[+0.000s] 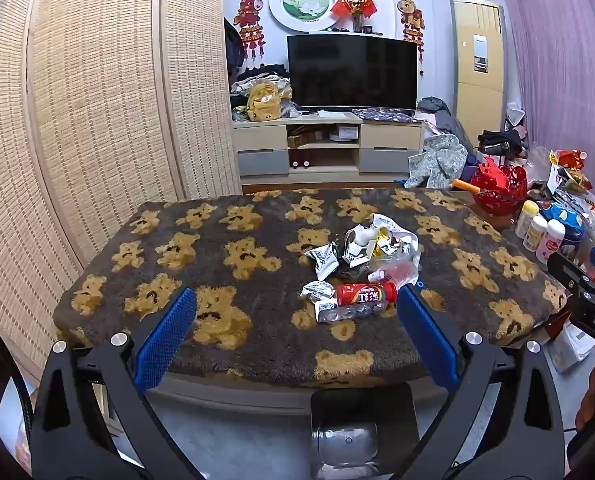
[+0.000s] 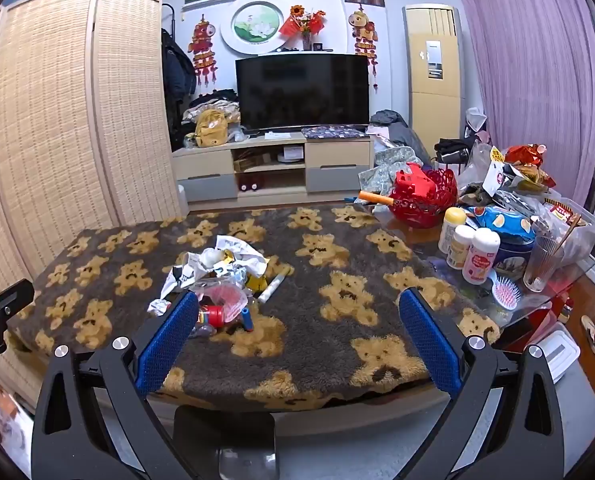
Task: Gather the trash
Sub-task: 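Move both tools toward the trash pile on the table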
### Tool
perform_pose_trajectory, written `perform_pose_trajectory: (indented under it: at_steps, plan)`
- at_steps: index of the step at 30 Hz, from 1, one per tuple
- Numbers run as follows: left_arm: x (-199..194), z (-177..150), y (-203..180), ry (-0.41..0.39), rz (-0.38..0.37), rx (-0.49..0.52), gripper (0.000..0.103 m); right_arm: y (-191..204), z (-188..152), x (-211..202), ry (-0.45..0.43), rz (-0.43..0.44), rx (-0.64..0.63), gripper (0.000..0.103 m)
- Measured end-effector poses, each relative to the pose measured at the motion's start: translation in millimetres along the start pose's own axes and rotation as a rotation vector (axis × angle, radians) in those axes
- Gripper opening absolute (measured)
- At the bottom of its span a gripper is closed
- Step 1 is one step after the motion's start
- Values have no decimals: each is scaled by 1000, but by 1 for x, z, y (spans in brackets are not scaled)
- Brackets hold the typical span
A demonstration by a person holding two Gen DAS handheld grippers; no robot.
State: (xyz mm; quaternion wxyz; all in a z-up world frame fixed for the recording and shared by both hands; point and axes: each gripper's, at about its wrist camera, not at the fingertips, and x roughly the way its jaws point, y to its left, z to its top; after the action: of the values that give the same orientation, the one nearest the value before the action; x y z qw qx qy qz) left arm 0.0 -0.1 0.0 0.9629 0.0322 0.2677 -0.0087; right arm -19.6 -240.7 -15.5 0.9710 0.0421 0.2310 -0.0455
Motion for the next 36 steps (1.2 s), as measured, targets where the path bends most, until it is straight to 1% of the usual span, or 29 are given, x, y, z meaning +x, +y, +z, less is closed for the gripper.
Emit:
perform_pose_trajectory:
  at_steps: [14, 23, 28, 31, 32, 36]
  plan:
    - [0, -2, -4, 0, 6, 2, 95, -1, 0, 0, 1, -2, 2, 100]
    - [5, -3, -1, 6, 0, -19, 95, -2, 0, 1, 1, -1, 5, 100]
    - [5, -2, 5, 8, -15, -51, 95, -2, -1, 0, 3, -4, 9, 100]
    - [7, -2, 6, 11, -11, -48, 95, -3, -1, 0, 3, -1, 8, 100]
    - [7, -2, 6, 8, -2, -30, 95, -3, -1, 0, 5, 2, 8, 100]
    - [13, -3, 6, 14, 9, -8, 95, -1, -6, 9, 31, 24, 12, 100]
